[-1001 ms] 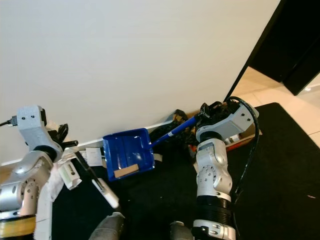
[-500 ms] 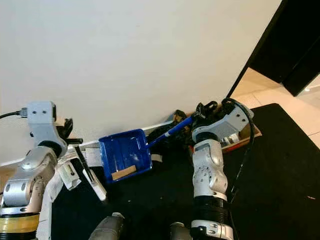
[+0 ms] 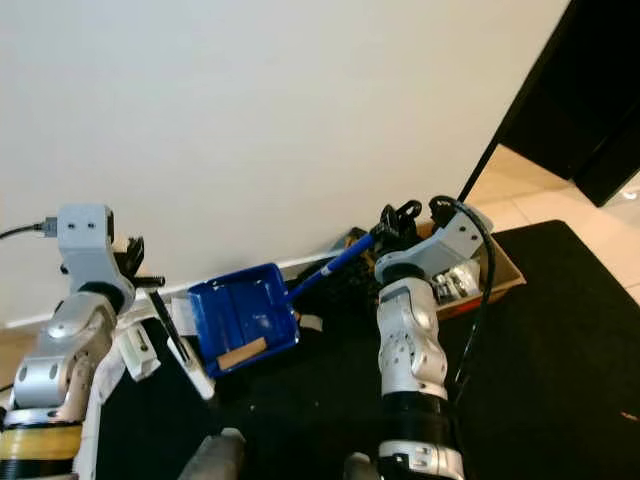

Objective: Sweep floor

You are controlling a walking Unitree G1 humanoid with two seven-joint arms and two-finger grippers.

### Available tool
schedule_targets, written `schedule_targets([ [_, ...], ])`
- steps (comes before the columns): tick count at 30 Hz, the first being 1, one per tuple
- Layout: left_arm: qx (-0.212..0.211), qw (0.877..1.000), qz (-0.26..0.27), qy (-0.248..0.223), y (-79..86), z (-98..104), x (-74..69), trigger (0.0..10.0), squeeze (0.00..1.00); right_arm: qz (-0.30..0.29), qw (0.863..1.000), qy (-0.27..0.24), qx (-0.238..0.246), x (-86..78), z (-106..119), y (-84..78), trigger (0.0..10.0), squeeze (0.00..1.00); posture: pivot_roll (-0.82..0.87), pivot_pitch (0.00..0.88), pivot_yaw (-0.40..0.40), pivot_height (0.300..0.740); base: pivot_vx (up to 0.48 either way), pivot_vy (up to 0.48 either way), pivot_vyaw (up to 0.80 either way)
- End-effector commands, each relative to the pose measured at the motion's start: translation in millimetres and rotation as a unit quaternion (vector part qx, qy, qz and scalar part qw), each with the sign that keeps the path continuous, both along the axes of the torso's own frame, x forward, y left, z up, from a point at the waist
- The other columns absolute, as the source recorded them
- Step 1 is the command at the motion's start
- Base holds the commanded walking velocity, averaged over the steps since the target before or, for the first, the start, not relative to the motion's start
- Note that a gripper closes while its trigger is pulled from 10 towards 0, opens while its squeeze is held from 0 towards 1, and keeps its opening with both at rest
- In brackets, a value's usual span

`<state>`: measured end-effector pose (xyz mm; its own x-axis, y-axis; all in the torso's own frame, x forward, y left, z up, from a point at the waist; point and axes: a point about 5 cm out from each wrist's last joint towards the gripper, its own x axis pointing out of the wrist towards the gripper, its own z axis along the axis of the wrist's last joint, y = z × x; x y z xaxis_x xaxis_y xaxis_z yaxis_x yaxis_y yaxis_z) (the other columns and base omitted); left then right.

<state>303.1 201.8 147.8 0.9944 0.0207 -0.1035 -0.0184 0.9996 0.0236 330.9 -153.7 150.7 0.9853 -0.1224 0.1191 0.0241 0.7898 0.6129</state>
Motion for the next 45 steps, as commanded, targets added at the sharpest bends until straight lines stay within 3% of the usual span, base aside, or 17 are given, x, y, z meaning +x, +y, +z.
schedule_targets([
  [1, 0.007, 1.0, 0.004, -0.021, 3.1, 7.1, 1.9, 10.0, 0.0, 0.004, 0.999, -0.027, 0.028, 0.8, 9.1, 10.2, 10.0, 0.0, 0.25, 0.111, -0.002, 0.74, 0.315, -0.36, 0.0],
  [19, 0.0, 1.0, 0.026, -0.01, 10.3, 2.0, 2.9, 10.0, 0.0, 0.016, 1.0, -0.014, 0.009, 1.5, 8.1, 17.9, 10.0, 0.0, 0.25, 0.119, 0.001, 0.74, 0.372, -0.291, 0.0],
  [34, -0.002, 0.998, 0.061, -0.008, 21.4, 0.8, 2.2, 10.0, 0.0, 0.025, 0.999, -0.022, 0.001, -0.2, 9.8, 21.1, 10.0, 0.0, 0.25, 0.125, -0.001, 0.74, 0.44, 0.0, 0.0],
  [45, 0.006, 0.998, 0.054, -0.011, 18.1, 1.6, 1.2, 10.0, 0.0, 0.026, 0.999, -0.021, 0.002, -0.2, 9.4, 21.5, 10.0, 0.0, 0.26, 0.126, -0.002, 0.74, 0.388, -0.162, 0.0],
])
